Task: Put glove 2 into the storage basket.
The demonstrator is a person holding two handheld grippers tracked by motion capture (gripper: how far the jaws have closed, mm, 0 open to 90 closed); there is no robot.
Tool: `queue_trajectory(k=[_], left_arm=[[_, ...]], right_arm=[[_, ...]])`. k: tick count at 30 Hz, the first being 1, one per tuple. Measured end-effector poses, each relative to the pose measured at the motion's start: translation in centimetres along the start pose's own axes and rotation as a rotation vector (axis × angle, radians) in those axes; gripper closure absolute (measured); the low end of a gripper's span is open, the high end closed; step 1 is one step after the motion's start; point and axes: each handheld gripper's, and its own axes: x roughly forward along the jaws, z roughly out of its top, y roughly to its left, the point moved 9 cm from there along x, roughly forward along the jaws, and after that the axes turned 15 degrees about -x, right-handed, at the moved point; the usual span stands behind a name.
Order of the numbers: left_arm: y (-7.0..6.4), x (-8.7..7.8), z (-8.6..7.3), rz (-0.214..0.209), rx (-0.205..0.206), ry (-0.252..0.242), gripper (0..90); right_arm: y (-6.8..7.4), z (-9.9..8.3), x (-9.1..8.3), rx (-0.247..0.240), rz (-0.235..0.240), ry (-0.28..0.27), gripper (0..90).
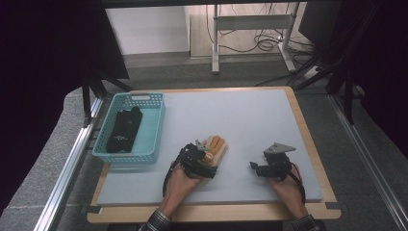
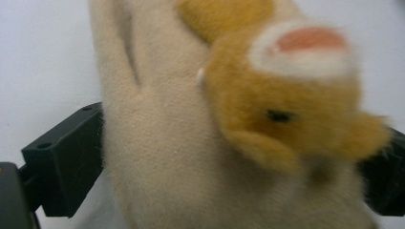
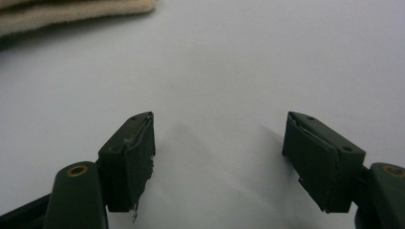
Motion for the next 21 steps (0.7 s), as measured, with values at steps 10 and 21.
queue_trajectory(k=[10, 21], left_arm=[[-1.2, -0.4, 0.0, 0.002, 0.07, 0.016, 29.0], [-1.4, -0.7, 0.3, -0.033, 0.07, 0.026, 58.1]], right_arm=[[0.0, 0.0, 0.0, 0.0, 0.0, 0.0, 25.9], [0.0, 0.0, 0.0, 0.0, 0.0, 0.001, 25.8]])
